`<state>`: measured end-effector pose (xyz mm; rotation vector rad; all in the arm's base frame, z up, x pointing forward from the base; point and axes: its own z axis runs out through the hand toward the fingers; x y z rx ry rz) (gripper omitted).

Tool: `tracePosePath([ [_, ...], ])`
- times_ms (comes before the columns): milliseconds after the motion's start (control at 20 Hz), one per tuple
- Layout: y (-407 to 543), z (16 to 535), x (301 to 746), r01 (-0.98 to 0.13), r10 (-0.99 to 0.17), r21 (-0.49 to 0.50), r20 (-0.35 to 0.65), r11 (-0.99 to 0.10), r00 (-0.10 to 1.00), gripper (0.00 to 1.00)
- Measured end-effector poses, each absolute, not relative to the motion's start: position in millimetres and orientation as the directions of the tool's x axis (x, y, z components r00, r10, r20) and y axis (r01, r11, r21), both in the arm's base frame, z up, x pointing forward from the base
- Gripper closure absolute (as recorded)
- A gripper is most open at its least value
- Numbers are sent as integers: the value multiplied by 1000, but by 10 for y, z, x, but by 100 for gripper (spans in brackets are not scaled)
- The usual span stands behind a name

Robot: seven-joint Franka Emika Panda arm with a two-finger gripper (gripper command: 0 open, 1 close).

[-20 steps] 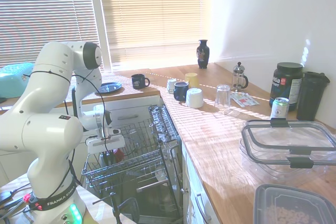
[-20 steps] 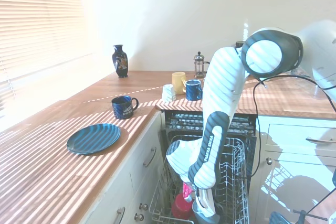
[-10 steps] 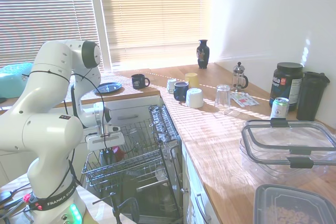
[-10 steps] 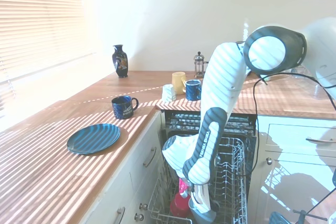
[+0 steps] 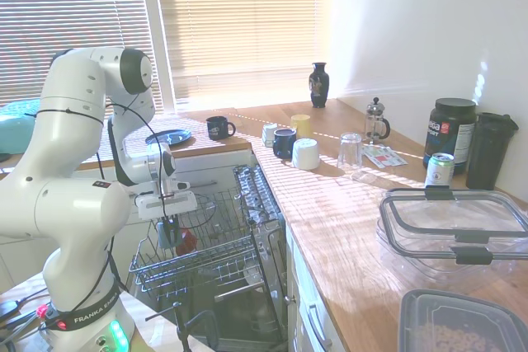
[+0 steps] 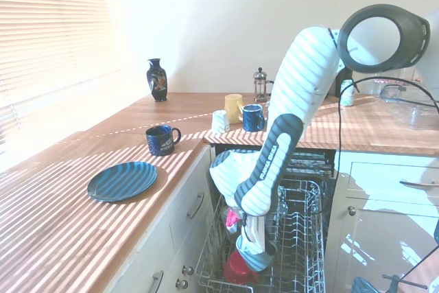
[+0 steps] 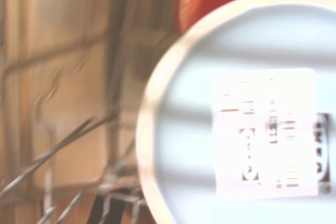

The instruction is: Remove a mug cup out of the dishwasher

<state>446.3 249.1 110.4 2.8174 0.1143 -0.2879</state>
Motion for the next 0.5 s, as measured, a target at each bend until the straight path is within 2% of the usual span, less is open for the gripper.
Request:
tracePosePath([
  [250, 2254, 1612, 4649, 13, -24, 257, -138, -966, 990, 100],
  [500, 1970, 2286, 4933, -144, -153, 181, -37, -973, 988, 100],
])
